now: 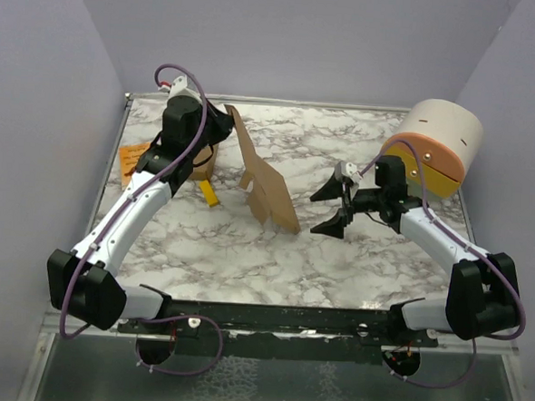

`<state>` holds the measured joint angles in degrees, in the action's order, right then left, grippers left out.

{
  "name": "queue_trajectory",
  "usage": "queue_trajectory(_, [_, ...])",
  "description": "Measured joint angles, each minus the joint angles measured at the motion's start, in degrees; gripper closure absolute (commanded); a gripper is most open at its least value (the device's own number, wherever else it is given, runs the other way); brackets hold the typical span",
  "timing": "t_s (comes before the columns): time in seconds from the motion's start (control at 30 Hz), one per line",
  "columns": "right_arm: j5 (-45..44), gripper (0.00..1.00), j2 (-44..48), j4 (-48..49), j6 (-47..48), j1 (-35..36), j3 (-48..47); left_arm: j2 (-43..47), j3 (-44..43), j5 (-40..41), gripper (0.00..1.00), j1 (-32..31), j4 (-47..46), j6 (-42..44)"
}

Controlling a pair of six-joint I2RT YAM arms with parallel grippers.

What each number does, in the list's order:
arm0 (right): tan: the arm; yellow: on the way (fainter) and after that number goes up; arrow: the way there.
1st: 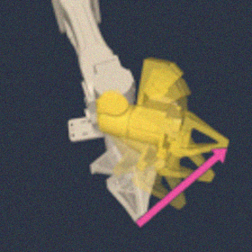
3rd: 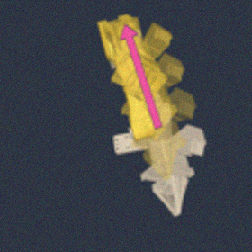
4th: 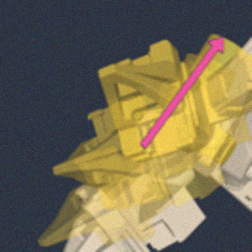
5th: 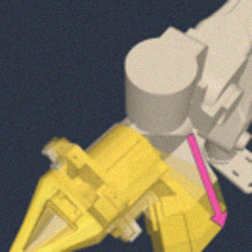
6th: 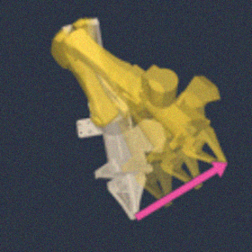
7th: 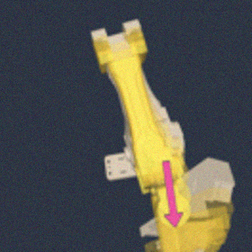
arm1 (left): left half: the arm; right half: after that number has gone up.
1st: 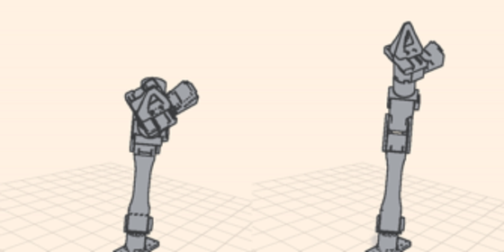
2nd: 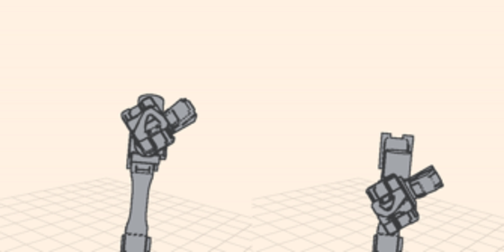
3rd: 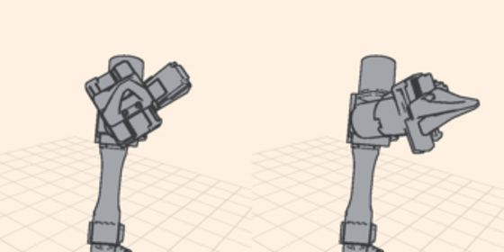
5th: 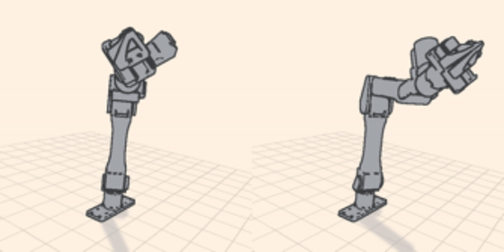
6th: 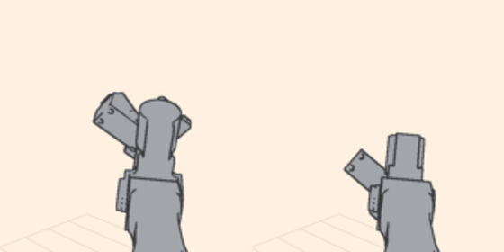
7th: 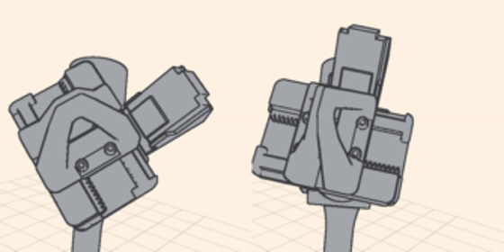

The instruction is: Fold the paper box

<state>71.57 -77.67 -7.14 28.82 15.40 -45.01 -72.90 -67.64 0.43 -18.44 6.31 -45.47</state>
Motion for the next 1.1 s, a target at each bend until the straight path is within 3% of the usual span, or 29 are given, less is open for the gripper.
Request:
queue_trajectory(0.33, [-0.44, 0.01, 1.49, 7.15, -7.85, 1.7, 1.18, -9.75, -14.47, 11.23, 1.0, -4.28, 8.48, -6.12])
queue_trajectory(0.77, [-39.23, 0.01, 1.66, 22.4, -14.08, 23.45, 5.79, -11.78, -21.99, 18.91, 1.0, -7.93, 13.9, -10.64])
queue_trajectory(0.97, [-55.67, 0.01, -1.64, 31.93, -20.17, 26.82, 8.68, -11.76, -21.99, 19.61, 1.0, -7.96, 14.99, -11.41])
queue_trajectory(1.03, [-60.76, 0.05, -3.17, 35.63, -20.63, 28.5, 9.42, -11.76, -21.99, 19.58, 1.0, -7.96, 15.1, -11.54])
queue_trajectory(1.1, [-66.16, 0.19, -4.92, 39.01, -20.74, 30.36, 9.92, -11.72, -21.99, 19.58, 1.0, -7.96, 15.26, -11.67])
